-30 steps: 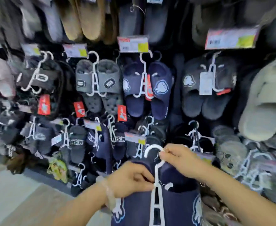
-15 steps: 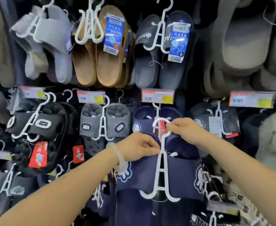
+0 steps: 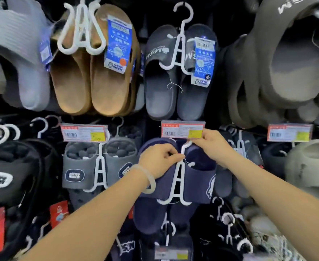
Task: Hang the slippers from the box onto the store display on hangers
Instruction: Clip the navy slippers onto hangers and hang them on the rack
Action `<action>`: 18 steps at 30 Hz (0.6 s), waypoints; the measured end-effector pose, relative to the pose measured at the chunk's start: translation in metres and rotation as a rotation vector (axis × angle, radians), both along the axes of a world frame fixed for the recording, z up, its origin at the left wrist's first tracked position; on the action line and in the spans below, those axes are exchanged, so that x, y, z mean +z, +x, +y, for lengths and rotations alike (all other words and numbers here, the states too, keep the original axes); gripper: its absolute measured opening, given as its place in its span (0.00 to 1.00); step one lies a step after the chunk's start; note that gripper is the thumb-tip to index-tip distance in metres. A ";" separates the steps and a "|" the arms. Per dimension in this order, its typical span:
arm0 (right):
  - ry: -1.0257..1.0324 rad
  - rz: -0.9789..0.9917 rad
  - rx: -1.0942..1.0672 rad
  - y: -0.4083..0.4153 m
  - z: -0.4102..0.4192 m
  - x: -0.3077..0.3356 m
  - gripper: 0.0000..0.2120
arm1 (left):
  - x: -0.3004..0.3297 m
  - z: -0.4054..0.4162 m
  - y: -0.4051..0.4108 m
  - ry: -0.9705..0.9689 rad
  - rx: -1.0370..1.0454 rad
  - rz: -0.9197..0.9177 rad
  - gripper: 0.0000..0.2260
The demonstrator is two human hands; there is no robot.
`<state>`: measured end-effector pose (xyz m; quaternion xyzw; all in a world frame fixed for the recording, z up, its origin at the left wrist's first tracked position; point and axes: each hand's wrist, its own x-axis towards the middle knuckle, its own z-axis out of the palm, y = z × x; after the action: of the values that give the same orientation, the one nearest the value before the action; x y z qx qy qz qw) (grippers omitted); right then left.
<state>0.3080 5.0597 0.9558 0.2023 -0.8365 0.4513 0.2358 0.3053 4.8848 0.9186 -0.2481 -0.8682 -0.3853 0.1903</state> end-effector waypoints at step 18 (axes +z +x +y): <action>0.064 -0.122 -0.020 -0.046 -0.011 0.003 0.12 | -0.024 0.002 -0.044 0.071 0.081 -0.119 0.11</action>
<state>0.2619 5.0486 0.9588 0.1734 -0.8654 0.4335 0.1821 0.2618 4.8870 0.8947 -0.1822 -0.8732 -0.4218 0.1624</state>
